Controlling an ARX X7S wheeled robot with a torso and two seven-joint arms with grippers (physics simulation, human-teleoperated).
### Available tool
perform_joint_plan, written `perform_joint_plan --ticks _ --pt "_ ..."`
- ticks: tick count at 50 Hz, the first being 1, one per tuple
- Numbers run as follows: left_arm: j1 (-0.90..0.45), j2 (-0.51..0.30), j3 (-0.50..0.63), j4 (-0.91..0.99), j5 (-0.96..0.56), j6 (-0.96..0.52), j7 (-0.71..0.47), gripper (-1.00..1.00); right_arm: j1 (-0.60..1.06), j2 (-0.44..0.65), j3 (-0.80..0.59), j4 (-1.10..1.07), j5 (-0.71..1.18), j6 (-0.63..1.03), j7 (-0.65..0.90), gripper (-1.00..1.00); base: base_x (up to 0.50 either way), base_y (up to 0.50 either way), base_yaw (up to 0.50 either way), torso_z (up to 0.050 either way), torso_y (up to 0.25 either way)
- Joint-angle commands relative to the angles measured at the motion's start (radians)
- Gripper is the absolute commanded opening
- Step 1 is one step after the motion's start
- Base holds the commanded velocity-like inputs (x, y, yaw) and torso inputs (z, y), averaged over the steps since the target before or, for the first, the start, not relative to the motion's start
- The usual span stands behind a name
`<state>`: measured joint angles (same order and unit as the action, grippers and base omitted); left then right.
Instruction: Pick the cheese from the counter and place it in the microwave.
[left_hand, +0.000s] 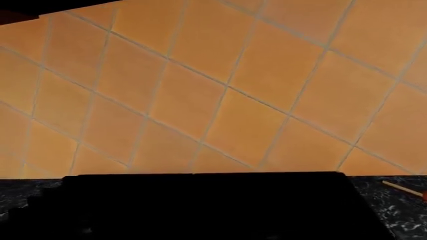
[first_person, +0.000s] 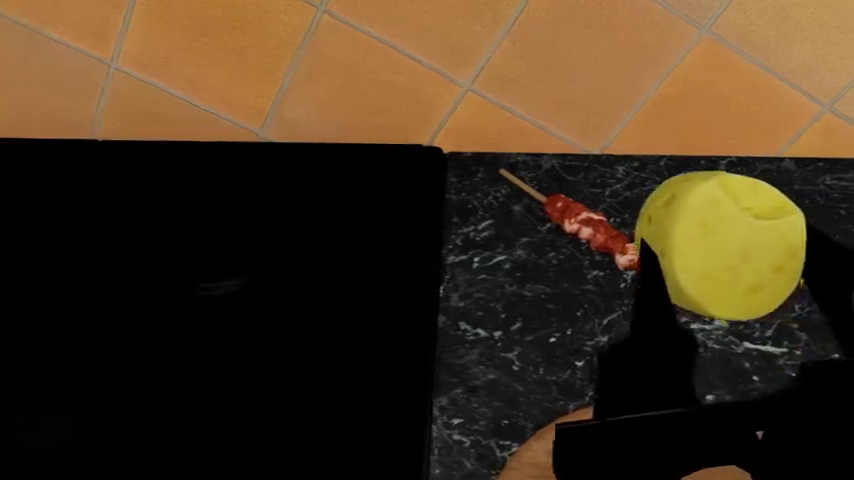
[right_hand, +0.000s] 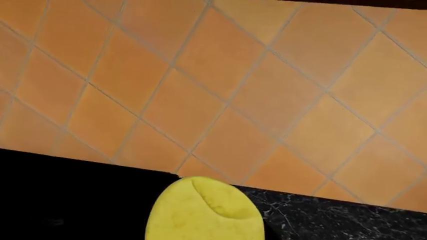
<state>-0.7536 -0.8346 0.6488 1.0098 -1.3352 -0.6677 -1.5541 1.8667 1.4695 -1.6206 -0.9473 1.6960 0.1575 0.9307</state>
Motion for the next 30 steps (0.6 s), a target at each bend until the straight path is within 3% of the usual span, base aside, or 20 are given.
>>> perform_joint_plan --ticks 1,30 --pt "0.014 0.014 -0.026 0.003 -0.022 0.031 0.05 1.0 -0.033 -0.04 0.025 -0.04 -0.109 -0.039 -0.009 -1.0 0.01 0.3 0.0 0.0 0.0" --pt "0.01 0.011 -0.028 0.004 -0.026 0.034 0.054 1.0 -0.094 -0.104 0.008 -0.013 -0.141 -0.088 -0.009 -1.0 0.01 0.33 0.0 0.0 0.0"
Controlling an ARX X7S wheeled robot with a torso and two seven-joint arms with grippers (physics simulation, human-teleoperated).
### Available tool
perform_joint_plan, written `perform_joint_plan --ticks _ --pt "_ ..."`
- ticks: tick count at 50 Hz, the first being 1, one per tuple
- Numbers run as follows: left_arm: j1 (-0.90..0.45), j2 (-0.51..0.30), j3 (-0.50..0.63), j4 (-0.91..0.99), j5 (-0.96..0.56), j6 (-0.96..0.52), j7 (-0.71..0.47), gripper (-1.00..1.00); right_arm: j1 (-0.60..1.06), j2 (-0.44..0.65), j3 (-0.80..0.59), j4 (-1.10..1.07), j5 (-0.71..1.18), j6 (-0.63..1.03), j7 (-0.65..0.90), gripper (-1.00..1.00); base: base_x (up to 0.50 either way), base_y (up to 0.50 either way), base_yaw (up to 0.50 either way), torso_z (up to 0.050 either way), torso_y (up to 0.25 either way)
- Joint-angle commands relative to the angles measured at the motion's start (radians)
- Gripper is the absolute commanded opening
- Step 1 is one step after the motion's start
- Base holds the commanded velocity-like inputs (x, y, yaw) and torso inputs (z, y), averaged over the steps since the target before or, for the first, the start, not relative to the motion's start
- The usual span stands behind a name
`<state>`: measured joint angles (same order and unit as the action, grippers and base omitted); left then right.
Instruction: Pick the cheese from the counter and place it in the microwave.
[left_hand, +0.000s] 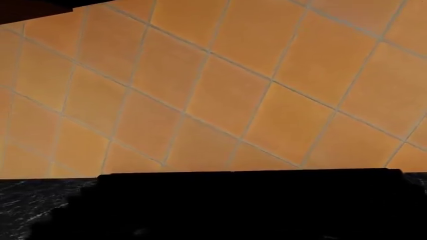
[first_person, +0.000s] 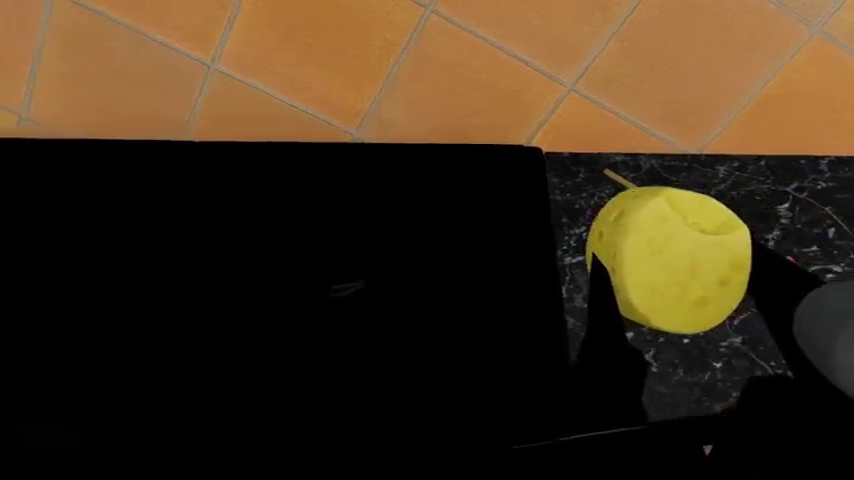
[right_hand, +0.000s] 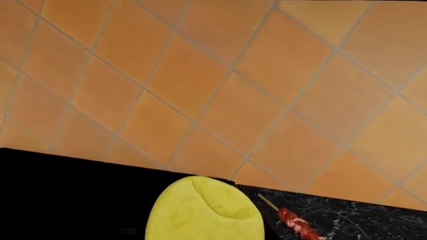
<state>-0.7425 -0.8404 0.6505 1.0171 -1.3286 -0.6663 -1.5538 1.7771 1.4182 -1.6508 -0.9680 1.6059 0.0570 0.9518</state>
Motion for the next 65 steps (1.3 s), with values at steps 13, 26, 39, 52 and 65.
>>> perform_joint_plan --ticks 13,26,39,52,65 --pt "0.003 0.016 -0.028 -0.005 -0.035 0.035 0.059 1.0 -0.015 -0.066 0.041 0.006 -0.055 0.004 -0.03 -1.0 0.04 0.48 0.0 0.0 0.0" --pt "0.009 0.008 -0.031 0.004 -0.04 0.041 0.052 1.0 -0.018 -0.063 0.047 -0.008 -0.055 0.005 -0.021 -1.0 0.04 0.49 0.0 0.0 0.0" --pt "0.009 0.008 -0.028 0.001 -0.038 0.039 0.052 1.0 -0.025 -0.072 0.051 -0.004 -0.059 -0.001 -0.018 -1.0 0.04 0.49 0.0 0.0 0.0" --pt "0.009 0.003 -0.033 0.0 -0.04 0.046 0.053 1.0 -0.027 -0.082 0.058 0.001 -0.056 -0.002 -0.021 -1.0 0.05 0.48 0.0 0.0 0.0" --pt "0.013 0.001 -0.03 -0.001 -0.034 0.042 0.049 1.0 -0.051 -0.077 0.055 0.003 -0.075 -0.024 -0.028 -1.0 0.05 0.49 0.0 0.0 0.0"
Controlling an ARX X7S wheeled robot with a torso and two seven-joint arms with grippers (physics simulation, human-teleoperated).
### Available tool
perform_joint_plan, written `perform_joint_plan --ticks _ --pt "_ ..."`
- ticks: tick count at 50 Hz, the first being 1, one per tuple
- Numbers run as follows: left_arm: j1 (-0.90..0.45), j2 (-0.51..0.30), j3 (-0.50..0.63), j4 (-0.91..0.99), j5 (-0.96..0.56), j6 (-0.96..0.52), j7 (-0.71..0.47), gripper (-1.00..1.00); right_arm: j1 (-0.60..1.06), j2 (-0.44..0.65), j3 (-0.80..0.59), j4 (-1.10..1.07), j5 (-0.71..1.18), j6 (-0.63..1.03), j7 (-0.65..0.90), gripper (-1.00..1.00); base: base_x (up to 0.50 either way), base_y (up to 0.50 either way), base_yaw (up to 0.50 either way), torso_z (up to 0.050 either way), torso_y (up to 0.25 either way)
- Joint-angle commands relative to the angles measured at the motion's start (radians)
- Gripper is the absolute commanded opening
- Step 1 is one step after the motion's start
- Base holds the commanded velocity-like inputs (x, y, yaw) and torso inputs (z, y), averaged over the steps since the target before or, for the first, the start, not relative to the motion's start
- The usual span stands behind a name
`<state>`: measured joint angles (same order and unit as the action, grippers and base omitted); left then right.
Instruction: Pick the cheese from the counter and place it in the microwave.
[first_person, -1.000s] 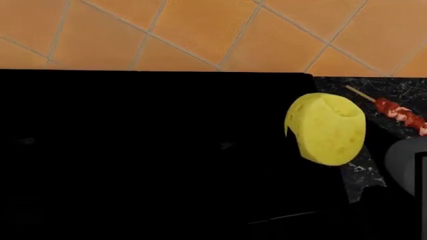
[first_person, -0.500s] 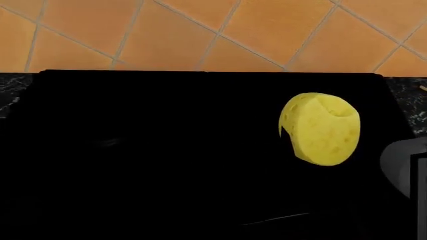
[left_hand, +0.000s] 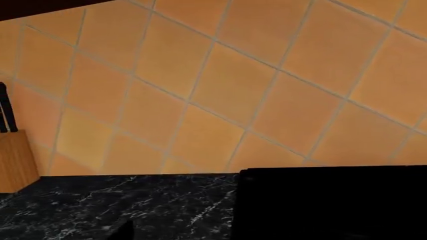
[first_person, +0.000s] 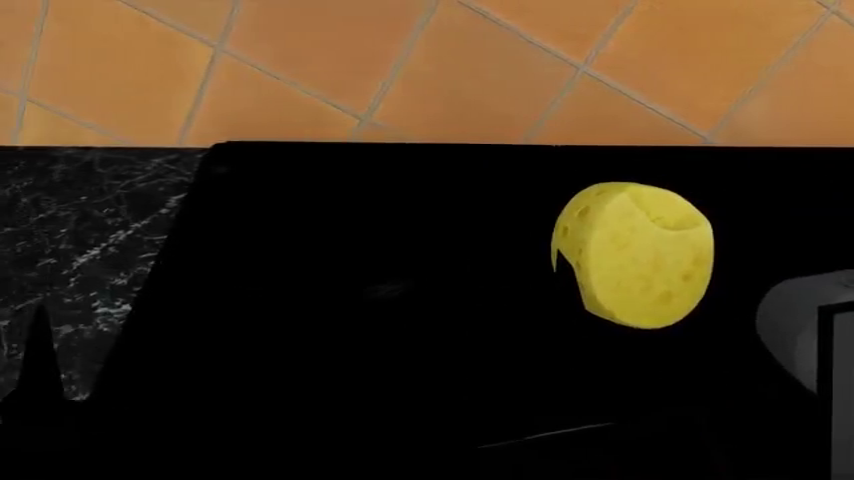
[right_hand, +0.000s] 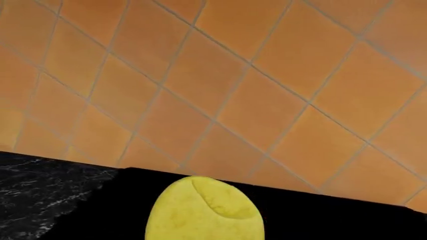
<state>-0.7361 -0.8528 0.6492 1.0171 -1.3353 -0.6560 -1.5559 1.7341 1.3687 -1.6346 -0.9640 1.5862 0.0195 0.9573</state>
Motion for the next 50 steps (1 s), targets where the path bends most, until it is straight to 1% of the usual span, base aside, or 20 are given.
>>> perform_joint_plan --ticks 1,7,15,33,39,44,50 --pt "0.008 0.013 -0.029 -0.003 -0.025 0.032 0.053 1.0 -0.008 -0.027 0.04 -0.001 -0.052 0.012 -0.031 -1.0 0.05 0.48 0.0 0.0 0.0" --pt "0.012 0.013 -0.029 -0.006 -0.019 0.034 0.058 1.0 -0.01 -0.017 0.048 -0.004 -0.064 -0.004 -0.022 -1.0 0.04 0.46 0.0 0.0 0.0" --pt "0.011 0.015 -0.03 -0.007 -0.019 0.036 0.061 1.0 -0.002 0.008 0.062 -0.007 -0.05 -0.017 -0.021 -1.0 0.0 0.0 0.0 0.0 0.0" --pt "0.008 0.022 -0.027 -0.015 -0.012 0.032 0.065 1.0 0.142 0.053 0.167 -0.028 0.088 0.071 -0.023 -1.0 0.0 0.0 0.0 0.0 0.0" --pt "0.015 0.027 -0.022 -0.016 -0.003 0.029 0.065 1.0 0.232 0.019 0.224 -0.005 0.182 0.15 -0.005 -1.0 0.0 0.0 0.0 0.0 0.0" --pt "0.018 0.026 -0.024 -0.015 -0.004 0.034 0.067 1.0 0.254 -0.004 0.239 0.008 0.206 0.167 0.007 -1.0 0.0 0.0 0.0 0.0 0.0" --pt "0.019 0.031 -0.022 -0.019 0.0 0.032 0.064 1.0 0.33 -0.032 0.286 0.033 0.28 0.218 0.012 -1.0 0.0 0.0 0.0 0.0 0.0"
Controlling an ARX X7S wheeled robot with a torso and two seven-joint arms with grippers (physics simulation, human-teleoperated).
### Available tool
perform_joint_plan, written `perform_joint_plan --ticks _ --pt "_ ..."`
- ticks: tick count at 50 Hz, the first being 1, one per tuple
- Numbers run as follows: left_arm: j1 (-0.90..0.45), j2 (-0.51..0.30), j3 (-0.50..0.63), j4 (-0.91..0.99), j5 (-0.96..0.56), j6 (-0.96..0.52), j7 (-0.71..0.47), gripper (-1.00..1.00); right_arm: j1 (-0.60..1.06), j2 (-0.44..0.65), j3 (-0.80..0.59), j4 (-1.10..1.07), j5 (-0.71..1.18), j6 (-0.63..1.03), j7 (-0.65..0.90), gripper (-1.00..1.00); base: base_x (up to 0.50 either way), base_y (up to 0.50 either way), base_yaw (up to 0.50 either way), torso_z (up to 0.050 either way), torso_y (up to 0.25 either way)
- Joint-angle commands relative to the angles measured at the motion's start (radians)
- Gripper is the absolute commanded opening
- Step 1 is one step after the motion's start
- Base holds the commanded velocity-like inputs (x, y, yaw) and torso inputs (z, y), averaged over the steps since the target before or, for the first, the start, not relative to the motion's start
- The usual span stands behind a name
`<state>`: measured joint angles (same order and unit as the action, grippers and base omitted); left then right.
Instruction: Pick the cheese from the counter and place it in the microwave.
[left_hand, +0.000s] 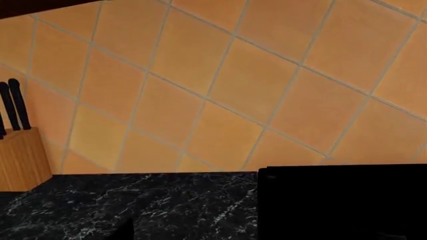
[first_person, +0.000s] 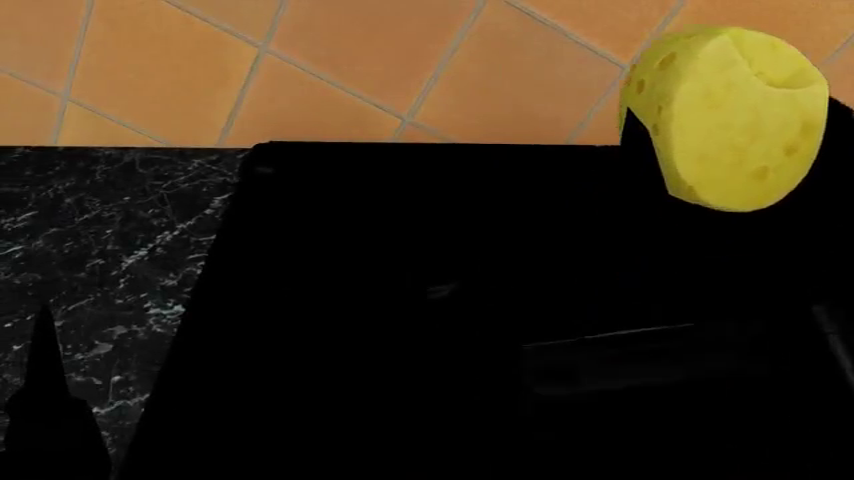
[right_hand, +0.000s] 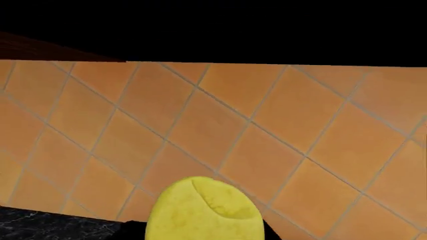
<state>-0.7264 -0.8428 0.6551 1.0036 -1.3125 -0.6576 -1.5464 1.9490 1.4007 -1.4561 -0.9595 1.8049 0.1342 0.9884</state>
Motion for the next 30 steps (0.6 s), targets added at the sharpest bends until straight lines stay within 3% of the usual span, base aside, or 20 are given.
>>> perform_joint_plan --ticks 1,30 --pt "0.01 0.022 -0.028 -0.005 -0.022 0.035 0.056 1.0 0.126 -0.066 0.115 0.037 0.071 0.109 -0.022 -1.0 0.0 0.0 0.0 0.0 0.0" --pt "0.009 0.027 -0.029 -0.012 -0.02 0.033 0.065 1.0 0.265 -0.174 0.217 0.173 0.172 0.221 -0.008 -1.0 0.0 0.0 0.0 0.0 0.0"
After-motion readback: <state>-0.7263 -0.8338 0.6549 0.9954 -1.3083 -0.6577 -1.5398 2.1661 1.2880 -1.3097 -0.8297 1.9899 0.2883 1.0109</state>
